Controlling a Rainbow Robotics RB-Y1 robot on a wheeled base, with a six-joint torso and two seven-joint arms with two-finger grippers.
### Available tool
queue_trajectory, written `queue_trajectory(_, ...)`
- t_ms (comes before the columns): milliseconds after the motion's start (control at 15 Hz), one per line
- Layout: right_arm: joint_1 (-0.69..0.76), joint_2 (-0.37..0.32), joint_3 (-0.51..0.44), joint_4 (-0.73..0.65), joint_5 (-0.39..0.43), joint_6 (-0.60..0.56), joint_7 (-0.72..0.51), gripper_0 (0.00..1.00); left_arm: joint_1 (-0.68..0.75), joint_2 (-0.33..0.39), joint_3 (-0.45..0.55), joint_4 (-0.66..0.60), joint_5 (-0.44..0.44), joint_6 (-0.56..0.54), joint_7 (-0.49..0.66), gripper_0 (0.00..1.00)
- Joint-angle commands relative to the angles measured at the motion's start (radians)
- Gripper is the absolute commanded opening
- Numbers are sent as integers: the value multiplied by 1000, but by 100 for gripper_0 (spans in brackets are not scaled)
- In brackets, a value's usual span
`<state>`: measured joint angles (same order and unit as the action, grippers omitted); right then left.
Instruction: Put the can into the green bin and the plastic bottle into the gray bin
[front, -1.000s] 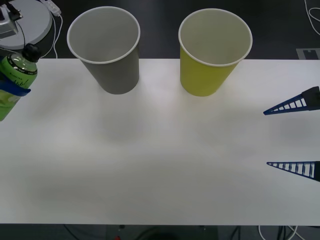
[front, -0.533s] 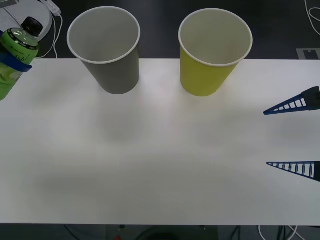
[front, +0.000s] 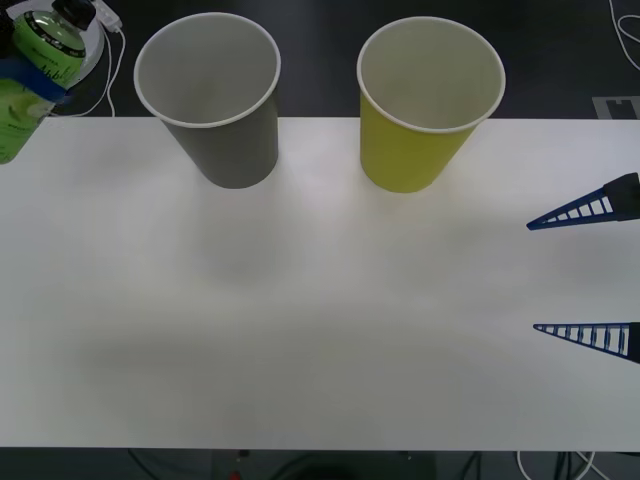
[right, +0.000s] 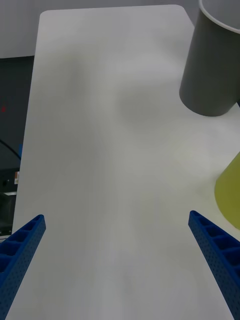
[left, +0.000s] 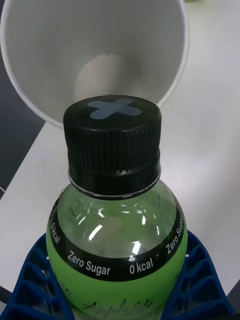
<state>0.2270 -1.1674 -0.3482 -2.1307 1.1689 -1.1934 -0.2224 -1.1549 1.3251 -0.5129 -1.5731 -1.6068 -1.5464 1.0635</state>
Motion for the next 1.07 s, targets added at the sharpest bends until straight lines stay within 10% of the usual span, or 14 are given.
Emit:
queue_trajectory(67,0,0,0,0,0,0,0,100,-108,-23,-95,54,-2,0,10,0)
queue_trajectory(1067,0,0,0,0,0,0,0,100,-347,-261,-184,327,-33,92,85,0)
